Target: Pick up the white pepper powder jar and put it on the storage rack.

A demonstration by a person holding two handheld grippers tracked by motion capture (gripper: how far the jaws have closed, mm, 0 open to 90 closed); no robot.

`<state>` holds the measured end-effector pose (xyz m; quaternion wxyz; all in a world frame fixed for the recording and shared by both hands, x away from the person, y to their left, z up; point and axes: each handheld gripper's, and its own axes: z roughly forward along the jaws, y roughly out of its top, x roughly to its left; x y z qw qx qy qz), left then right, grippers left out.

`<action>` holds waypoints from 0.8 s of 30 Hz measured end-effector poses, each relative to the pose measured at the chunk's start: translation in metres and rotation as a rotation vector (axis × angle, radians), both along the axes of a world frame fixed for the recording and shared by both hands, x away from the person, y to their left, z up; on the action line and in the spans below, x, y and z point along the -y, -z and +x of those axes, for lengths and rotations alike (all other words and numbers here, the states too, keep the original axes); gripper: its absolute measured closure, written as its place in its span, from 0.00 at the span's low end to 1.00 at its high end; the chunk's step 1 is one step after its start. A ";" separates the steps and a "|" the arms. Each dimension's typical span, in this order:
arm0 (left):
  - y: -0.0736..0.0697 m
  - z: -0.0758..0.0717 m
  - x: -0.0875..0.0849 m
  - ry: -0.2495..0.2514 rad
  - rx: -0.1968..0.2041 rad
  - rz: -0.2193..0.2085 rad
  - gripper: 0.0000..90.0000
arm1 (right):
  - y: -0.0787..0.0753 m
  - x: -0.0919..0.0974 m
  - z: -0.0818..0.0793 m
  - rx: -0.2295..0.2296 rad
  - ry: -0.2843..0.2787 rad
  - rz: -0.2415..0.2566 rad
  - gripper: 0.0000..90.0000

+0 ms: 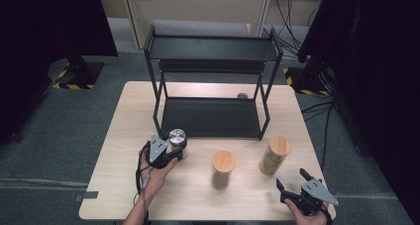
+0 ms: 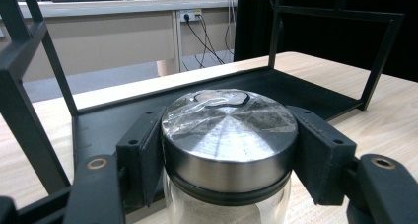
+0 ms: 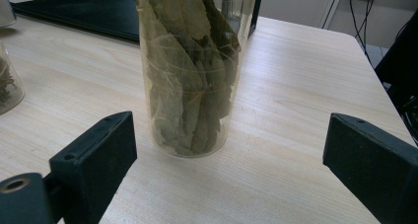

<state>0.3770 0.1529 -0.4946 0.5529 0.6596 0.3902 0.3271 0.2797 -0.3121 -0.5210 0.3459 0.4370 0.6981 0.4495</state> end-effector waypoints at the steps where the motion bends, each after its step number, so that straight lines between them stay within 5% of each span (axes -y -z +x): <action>1: -0.001 0.000 0.000 -0.003 0.002 0.003 0.38 | 0.000 0.000 0.000 0.000 0.001 0.000 0.07; 24: -0.033 0.021 0.004 -0.056 0.031 -0.002 0.39 | 0.000 0.001 0.000 -0.001 0.002 0.007 0.07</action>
